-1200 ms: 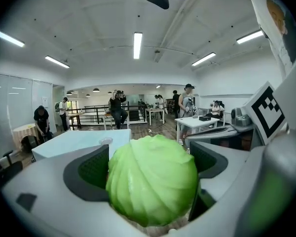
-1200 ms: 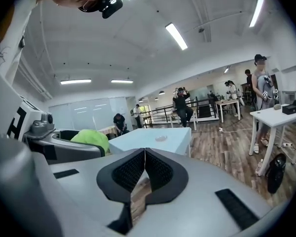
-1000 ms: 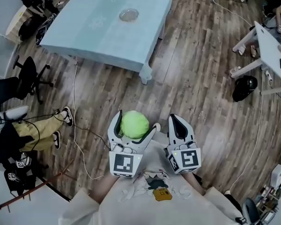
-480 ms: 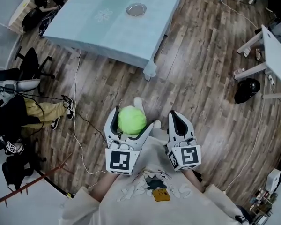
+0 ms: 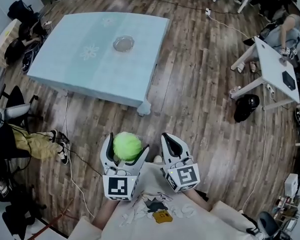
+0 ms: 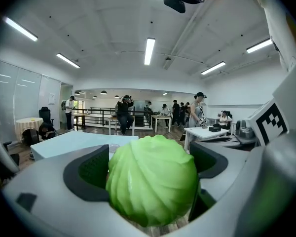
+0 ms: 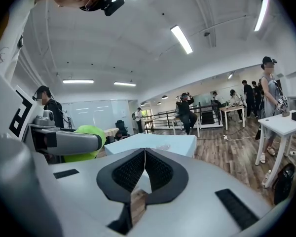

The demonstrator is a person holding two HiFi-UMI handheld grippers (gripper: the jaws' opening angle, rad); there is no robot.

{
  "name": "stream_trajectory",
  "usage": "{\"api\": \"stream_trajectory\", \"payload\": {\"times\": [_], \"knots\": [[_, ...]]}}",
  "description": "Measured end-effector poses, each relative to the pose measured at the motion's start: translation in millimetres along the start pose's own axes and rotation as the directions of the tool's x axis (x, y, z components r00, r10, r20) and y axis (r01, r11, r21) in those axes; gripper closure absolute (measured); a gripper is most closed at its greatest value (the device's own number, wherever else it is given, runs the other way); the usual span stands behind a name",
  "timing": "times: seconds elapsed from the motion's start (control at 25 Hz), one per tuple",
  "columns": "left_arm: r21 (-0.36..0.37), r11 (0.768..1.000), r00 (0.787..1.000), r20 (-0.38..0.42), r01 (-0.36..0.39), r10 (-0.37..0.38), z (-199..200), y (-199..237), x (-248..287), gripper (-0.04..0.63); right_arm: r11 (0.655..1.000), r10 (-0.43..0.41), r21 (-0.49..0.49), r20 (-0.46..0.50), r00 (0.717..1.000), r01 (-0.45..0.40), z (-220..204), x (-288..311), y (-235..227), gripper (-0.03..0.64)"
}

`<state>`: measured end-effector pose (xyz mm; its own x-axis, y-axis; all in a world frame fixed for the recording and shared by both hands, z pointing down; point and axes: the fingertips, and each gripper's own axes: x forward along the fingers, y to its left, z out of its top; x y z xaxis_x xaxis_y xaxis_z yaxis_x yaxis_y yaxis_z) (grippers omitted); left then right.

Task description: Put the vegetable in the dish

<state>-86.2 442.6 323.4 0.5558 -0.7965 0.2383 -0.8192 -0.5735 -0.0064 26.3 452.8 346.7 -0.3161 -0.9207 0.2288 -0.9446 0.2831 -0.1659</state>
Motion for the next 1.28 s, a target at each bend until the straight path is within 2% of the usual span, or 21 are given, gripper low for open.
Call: {"api": "stream_trajectory", "payload": {"times": [0.16, 0.36, 0.68, 0.84, 1.28], "knots": [[-0.016, 1.0, 1.0, 0.001, 0.019, -0.019, 18.5, 26.3, 32.5, 0.078, 1.0, -0.006, -0.011, 0.007, 1.0, 0.006, 16.2, 42.0, -5.0, 0.594], [-0.01, 0.999, 0.999, 0.012, 0.052, -0.052, 20.8, 65.9, 74.6, 0.078, 0.999, -0.041, -0.002, 0.006, 0.999, 0.041, 32.0, 94.5, -14.9, 0.594], [-0.019, 0.997, 0.995, 0.072, 0.077, -0.075, 44.5, 116.1, 97.1, 0.078, 0.996, -0.083, -0.024, 0.023, 0.996, 0.083, 56.4, 144.7, -6.8, 0.594], [-0.015, 0.994, 0.993, 0.056, 0.105, -0.104, 41.7, 127.7, 105.6, 0.078, 0.996, -0.083, -0.029, 0.029, 0.996, 0.083, 64.1, 165.2, 0.2, 0.594], [-0.045, 0.997, 0.997, 0.047, 0.061, -0.059, 41.5, 148.0, 135.2, 0.078, 0.999, -0.037, -0.021, 0.001, 0.999, 0.037, 63.4, 205.6, -14.1, 0.594]]}}
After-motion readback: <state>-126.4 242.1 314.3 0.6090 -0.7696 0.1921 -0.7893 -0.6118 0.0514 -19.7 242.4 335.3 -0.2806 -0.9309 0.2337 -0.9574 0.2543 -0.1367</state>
